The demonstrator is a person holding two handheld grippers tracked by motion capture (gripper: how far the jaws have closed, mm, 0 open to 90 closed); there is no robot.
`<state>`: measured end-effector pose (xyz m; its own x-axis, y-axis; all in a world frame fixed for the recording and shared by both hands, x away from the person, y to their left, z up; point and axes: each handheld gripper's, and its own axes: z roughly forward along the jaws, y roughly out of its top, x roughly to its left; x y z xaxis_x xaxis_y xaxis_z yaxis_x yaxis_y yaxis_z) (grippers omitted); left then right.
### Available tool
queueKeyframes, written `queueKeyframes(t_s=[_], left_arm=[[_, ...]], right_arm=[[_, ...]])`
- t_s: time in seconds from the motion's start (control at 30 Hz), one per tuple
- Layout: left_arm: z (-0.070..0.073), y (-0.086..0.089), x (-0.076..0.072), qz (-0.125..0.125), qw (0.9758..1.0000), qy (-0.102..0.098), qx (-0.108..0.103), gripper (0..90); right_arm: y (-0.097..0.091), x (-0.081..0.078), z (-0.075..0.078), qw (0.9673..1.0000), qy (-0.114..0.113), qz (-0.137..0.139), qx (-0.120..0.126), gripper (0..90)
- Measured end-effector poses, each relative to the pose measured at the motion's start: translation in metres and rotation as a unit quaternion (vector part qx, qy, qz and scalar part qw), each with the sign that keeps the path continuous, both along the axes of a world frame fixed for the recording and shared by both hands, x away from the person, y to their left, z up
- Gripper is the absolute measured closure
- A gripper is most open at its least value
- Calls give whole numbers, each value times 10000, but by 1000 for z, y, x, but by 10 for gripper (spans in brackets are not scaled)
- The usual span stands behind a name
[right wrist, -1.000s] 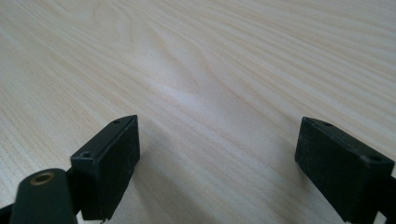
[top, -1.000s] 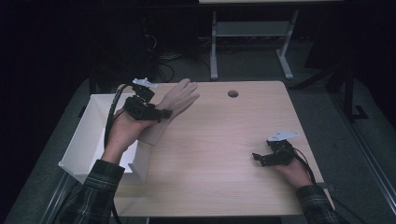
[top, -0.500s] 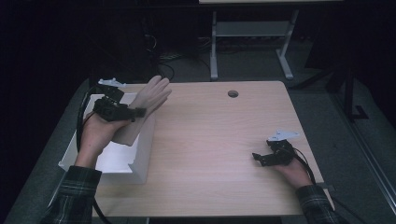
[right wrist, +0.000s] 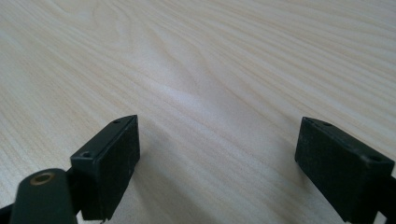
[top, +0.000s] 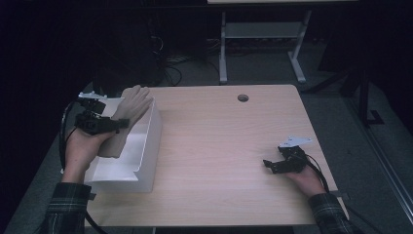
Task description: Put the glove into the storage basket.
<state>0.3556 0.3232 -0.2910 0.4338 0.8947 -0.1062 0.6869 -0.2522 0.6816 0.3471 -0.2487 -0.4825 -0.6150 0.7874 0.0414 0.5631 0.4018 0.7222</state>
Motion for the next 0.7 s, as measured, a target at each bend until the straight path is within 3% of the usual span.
queueKeyframes(t_s=[0.17,0.4,0.7], left_arm=[[-12,10,0,173,9998,58,-29,685],[-45,20,1,435,9988,232,-28,684],[-77,22,9,533,9975,446,120,682]], right_arm=[[0,0,0,10000,-3,-9,-2,133],[0,0,0,10000,-5,-11,-3,133],[0,0,0,10000,-4,-12,-2,133]])
